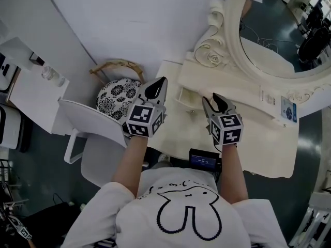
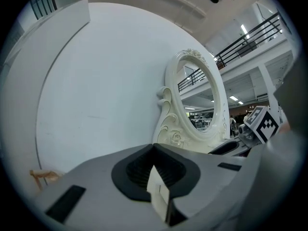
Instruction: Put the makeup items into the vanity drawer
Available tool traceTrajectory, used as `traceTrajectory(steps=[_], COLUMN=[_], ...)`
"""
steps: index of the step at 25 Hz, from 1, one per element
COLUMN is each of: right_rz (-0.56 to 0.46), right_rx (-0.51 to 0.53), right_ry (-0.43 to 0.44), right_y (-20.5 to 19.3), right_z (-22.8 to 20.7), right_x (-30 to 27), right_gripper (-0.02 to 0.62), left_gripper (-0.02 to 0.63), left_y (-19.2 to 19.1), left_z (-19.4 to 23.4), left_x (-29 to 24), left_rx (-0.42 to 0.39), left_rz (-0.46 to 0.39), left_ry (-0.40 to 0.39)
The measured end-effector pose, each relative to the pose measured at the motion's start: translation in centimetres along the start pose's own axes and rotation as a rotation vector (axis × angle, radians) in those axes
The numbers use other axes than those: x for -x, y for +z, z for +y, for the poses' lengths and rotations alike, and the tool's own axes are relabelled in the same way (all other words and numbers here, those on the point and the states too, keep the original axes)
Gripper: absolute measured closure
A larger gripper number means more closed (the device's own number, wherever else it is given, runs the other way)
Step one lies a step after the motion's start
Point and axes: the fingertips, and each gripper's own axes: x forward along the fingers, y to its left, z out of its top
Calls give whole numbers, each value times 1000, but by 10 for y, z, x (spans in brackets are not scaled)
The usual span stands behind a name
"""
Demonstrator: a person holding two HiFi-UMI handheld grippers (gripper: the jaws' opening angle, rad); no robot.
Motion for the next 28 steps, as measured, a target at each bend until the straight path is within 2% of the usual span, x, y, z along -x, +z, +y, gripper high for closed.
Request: traceTrajectory(steps=[11, 21, 28], right_rz=[65, 50, 25], right_rx=[-29, -36, -33], right_ry=[-39, -44, -34], right_y=[-32, -24, -12], right_z=[-6, -12, -22], right_x=[-19, -15, 1], right_gripper=[435, 436, 436], left_gripper=[601, 601, 601], left_y=[-21, -19, -10], left_z=[17, 16, -1], left_x=[-4, -9, -13], left_rx=[21, 33, 34], left_rz=[15, 13, 10], left_ry=[0, 1, -2])
